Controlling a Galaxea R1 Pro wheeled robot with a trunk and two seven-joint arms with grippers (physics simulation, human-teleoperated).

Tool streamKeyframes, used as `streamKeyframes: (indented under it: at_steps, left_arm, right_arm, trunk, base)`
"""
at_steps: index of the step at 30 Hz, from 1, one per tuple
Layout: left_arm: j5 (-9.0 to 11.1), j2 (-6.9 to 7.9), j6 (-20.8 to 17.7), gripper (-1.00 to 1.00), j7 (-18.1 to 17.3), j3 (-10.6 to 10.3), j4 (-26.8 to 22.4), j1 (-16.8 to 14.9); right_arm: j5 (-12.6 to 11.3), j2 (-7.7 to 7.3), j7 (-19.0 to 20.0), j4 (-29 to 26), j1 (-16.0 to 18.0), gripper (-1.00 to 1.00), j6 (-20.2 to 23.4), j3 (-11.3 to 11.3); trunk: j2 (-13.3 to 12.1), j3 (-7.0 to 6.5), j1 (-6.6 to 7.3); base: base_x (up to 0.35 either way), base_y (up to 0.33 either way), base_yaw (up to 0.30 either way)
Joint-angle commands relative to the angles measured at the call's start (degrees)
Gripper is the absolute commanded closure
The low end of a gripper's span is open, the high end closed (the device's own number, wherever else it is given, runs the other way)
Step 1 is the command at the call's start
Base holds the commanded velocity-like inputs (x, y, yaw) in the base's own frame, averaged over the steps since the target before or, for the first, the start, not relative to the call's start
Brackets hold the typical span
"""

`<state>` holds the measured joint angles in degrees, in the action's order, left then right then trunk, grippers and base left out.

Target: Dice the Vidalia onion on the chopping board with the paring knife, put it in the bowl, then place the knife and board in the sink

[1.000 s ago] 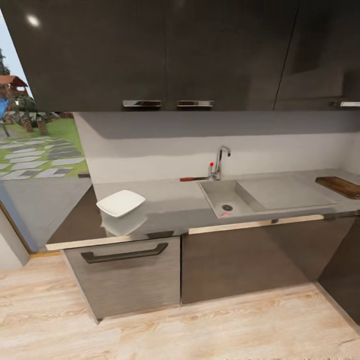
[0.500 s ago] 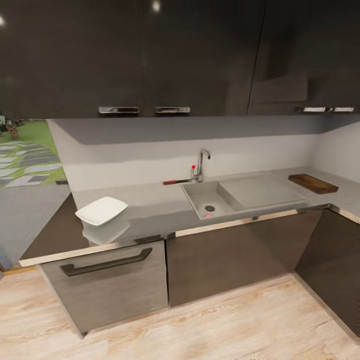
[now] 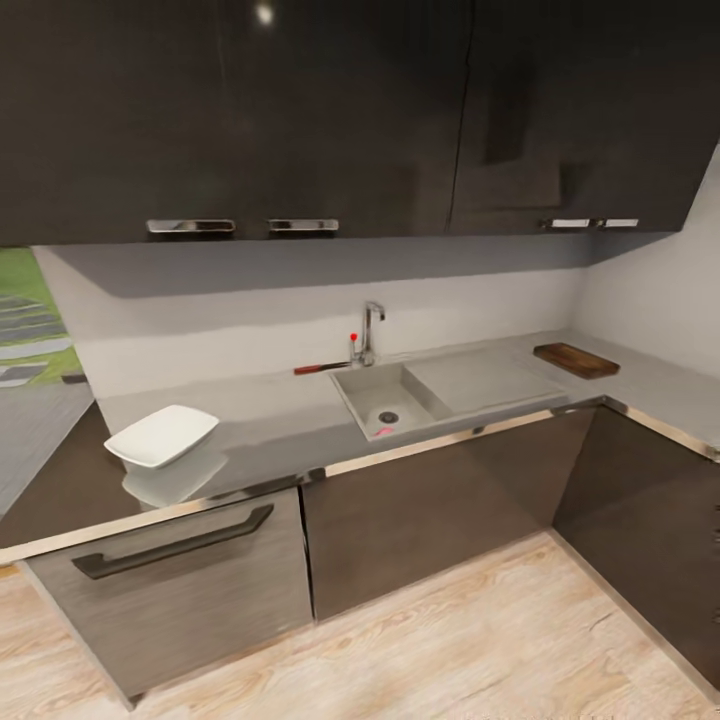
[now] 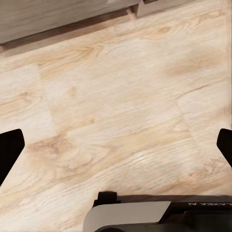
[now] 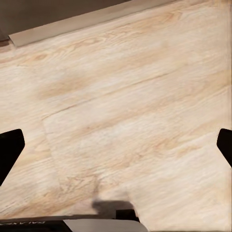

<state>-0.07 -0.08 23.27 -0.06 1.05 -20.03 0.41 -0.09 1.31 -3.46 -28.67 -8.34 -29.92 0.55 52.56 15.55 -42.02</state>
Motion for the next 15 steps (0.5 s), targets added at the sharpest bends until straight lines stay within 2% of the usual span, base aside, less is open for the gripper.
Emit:
streamKeyframes:
  at_steps: [1, 15]
  left_arm:
    - [-0.02, -0.01, 0.05, -1.00, -0.01, 0.11, -0.10, 0.03]
    - [-0.01, -0.01, 0.02, -1.00, -0.03, 0.09, -0.10, 0.03]
  right_arm:
    - [0.00, 0.01, -0.23, -0.07, -0.01, -1.00, -0.05, 0.06]
    - [0.00, 0.01, -0.23, -0.07, -0.01, -1.00, -0.05, 0.06]
  trunk:
    - [0.04, 0.02, -0.01]
    - [-5.57, -2.82, 3.06]
  base:
    - [0.000, 0.000, -0.221]
    - [0.000, 0.000, -0.236]
